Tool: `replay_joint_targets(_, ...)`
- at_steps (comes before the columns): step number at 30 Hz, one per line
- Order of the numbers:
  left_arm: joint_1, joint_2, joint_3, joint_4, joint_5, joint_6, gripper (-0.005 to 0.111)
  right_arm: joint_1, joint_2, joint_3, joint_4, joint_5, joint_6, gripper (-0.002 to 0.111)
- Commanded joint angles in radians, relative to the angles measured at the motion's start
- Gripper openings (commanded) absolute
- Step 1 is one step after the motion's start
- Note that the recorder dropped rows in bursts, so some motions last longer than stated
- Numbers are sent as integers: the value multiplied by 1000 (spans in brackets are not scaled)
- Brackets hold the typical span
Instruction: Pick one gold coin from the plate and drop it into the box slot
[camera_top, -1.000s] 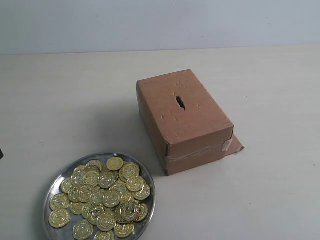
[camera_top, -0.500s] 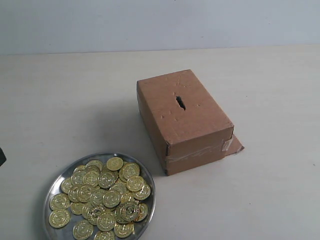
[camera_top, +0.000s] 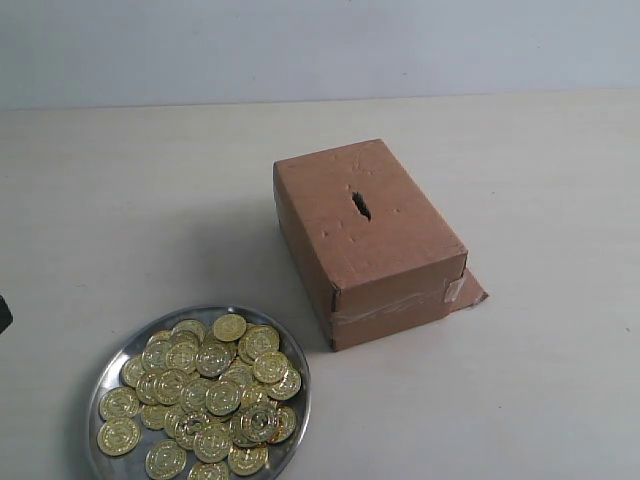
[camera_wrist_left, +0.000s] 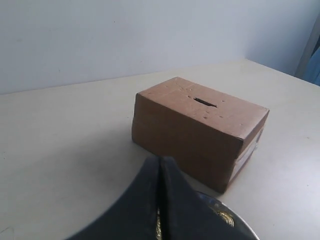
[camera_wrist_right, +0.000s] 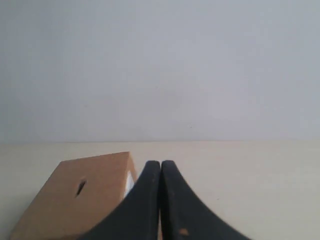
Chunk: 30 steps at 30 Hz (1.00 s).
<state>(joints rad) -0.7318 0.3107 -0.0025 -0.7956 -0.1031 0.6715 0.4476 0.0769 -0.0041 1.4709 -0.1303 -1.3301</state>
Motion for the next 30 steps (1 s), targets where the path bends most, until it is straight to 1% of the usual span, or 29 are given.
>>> replay_joint_targets(1, 2, -7, 3, 6, 3, 5, 0, -241, -77, 4, -50, 231, -89, 0)
replay_joint_targets(2, 2, -7, 3, 6, 3, 5, 0, -296, -77, 4, -63, 288, -89, 0)
replay_joint_targets(4, 2, -7, 3, 6, 3, 5, 0, -367, -77, 4, -65, 319, -89, 0)
replay_joint_targets(6, 2, -7, 3, 6, 3, 5, 0, -384, -77, 4, -68, 301, -89, 0)
replay_joint_targets(9, 2, -7, 3, 6, 3, 5, 0, -384, -77, 4, -68, 228, -89, 0)
replay_joint_targets(13, 2, -7, 3, 6, 3, 5, 0, -384, -77, 4, -88, 226, -81, 0)
replay_joint_targets(14, 2, -7, 3, 6, 3, 5, 0, -384, -77, 4, -176, 228, -11, 0)
replay_joint_targets(15, 2, -7, 3, 6, 3, 5, 0, -384, -77, 4, -334, 231, 170, 0)
replay_joint_targets(16, 2, -7, 3, 6, 3, 5, 0, -385, -77, 4, -446, 231, 294, 0)
replay_joint_targets(17, 2, -7, 3, 6, 3, 5, 0, -385, -77, 4, -637, 231, 503, 0)
replay_joint_targets(20, 2, -7, 3, 6, 3, 5, 0, -385, -77, 4, -1101, 245, 992, 0)
replay_joint_targets(22, 2, -7, 3, 6, 3, 5, 0, -385, -77, 4, -1335, 293, 1218, 0)
replay_joint_targets(23, 2, -7, 3, 6, 3, 5, 0, -385, -77, 4, -1409, 332, 1293, 0)
replay_joint_targets(25, 2, -7, 3, 6, 3, 5, 0, -387, -77, 4, -1463, 389, 1356, 0)
replay_joint_targets(27, 2, -7, 3, 6, 3, 5, 0, -405, -77, 4, -1471, 465, 1359, 0)
replay_joint_targets(30, 2, -7, 3, 6, 3, 5, 0, -436, -77, 4, -1471, 478, 1359, 0)
